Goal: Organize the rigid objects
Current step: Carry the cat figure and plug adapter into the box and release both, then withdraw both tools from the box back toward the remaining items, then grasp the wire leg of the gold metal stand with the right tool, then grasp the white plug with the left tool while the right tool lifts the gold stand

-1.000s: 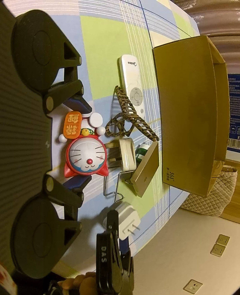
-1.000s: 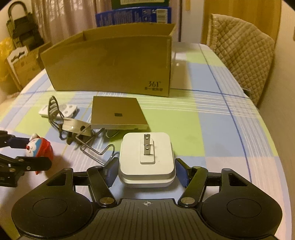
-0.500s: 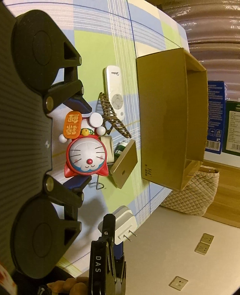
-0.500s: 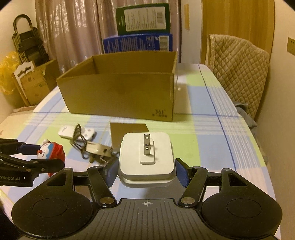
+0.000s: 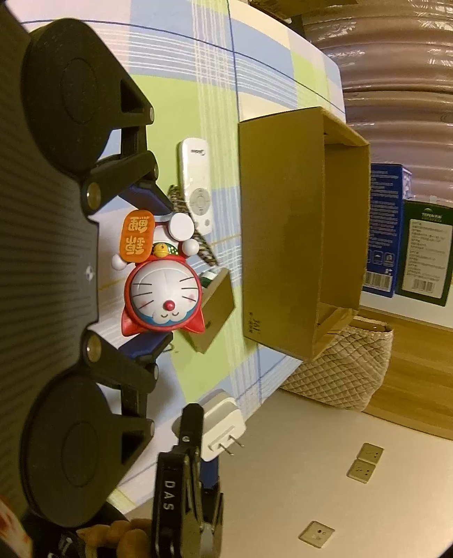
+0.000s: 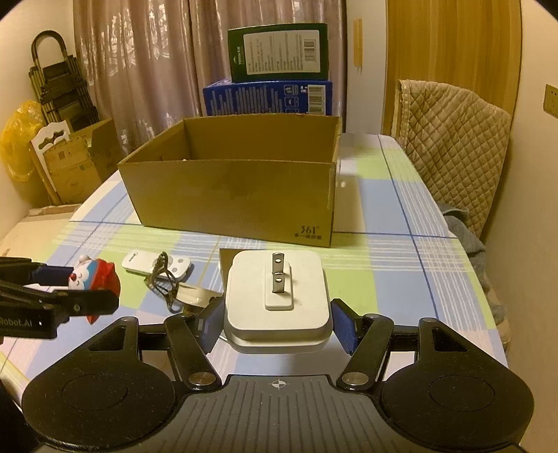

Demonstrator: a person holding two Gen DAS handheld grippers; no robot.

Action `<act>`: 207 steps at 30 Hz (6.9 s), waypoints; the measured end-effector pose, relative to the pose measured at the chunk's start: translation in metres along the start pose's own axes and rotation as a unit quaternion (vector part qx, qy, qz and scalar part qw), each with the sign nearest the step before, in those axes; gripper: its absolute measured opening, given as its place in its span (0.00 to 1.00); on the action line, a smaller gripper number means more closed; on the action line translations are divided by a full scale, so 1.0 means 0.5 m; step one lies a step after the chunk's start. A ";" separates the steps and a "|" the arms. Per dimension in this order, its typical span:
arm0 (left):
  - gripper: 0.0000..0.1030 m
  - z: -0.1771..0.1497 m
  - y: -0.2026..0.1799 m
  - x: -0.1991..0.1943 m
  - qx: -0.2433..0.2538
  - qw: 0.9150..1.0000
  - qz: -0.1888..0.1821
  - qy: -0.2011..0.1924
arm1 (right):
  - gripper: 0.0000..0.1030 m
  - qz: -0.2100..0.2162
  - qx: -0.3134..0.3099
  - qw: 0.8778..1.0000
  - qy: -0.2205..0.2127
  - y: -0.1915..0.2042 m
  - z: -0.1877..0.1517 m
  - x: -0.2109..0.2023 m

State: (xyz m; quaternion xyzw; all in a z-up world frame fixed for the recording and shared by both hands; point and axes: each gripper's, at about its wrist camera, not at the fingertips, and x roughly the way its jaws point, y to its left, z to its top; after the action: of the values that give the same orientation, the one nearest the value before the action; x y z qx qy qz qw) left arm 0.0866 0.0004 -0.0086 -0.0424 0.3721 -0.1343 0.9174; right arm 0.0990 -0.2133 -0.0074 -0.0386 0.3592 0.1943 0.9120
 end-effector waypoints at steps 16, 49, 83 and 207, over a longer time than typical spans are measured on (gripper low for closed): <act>0.65 0.216 0.054 0.036 0.014 0.999 0.004 -0.040 | 0.60 0.023 -0.014 0.999 -0.042 -0.023 0.223 0.053; 0.64 0.388 0.145 0.296 0.012 0.999 0.031 0.007 | 0.60 0.018 0.020 0.999 0.030 -0.074 0.331 0.327; 0.66 0.387 0.135 0.238 0.008 0.999 0.035 -0.012 | 0.66 -0.001 0.038 0.999 -0.025 -0.092 0.332 0.285; 0.66 -0.025 -0.026 0.139 0.011 0.999 -0.009 0.036 | 0.49 -0.037 0.045 0.997 0.047 -0.051 -0.118 0.127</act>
State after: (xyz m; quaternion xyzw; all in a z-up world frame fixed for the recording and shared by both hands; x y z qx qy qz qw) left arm 0.1227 -0.0310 -0.0621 -0.0311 0.4027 -0.1484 0.9027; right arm 0.1134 -0.2283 -0.0954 -0.0194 0.4084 0.1423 0.9014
